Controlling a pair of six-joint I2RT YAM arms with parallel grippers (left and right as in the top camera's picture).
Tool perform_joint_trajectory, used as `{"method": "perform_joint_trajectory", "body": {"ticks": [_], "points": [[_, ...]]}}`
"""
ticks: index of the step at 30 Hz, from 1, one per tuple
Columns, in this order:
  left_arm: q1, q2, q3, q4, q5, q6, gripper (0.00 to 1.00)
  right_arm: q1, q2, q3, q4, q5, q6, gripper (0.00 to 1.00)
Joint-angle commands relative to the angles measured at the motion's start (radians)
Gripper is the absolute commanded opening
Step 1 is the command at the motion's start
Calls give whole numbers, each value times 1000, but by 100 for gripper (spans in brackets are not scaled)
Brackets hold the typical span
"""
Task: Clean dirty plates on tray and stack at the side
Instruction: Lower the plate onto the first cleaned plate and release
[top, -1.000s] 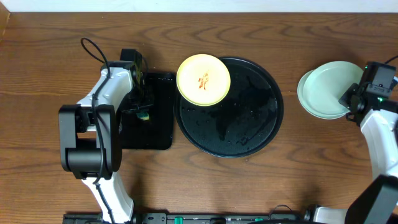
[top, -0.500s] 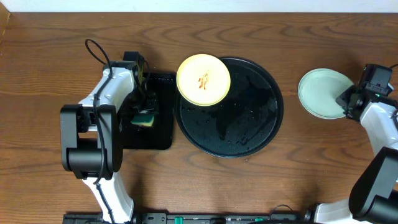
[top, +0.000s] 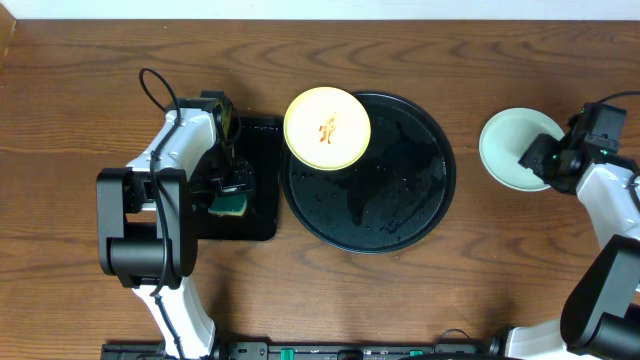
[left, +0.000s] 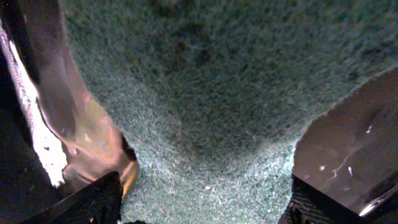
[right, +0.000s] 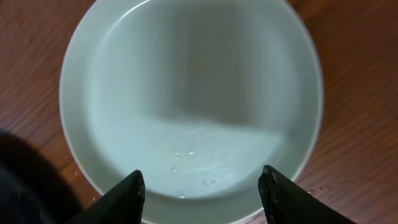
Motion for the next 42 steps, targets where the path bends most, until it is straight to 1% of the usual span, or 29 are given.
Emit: {"method": "perform_joint_trajectory", "body": {"ticks": [1, 4, 9, 14, 23, 25, 27, 30, 31, 38, 42], "points": [[-1, -12, 27, -51, -13, -23, 81, 24, 6, 19, -2, -24, -52, 59], [-1, -38, 60, -97, -13, -53, 81, 31, 6, 19, -2, -25, -57, 61], [-1, -63, 62, -117, -13, -125, 82, 43, 6, 19, -2, -25, -94, 63], [-1, -60, 10, -111, -13, -195, 82, 47, 6, 19, -2, -24, -94, 64], [-2, -60, -109, 30, -13, -212, 82, 47, 6, 19, -2, -25, -93, 64], [-2, -60, -126, 61, -13, -212, 80, 47, 6, 19, -2, -25, -93, 64], [-2, -60, -138, 92, -13, -212, 61, 47, 6, 19, -2, -25, -93, 64], [-2, -60, -146, 120, -13, -213, 19, 47, 6, 19, -2, -25, -93, 64], [-2, -60, -146, 124, -13, -214, 8, 47, 6, 19, -2, -25, -93, 64], [-2, -62, -145, 125, -13, -220, 7, 47, 6, 19, -1, -25, -93, 64], [-2, -82, -118, 97, -13, -211, 8, 55, 3, 20, -1, -33, -105, 64]]}}
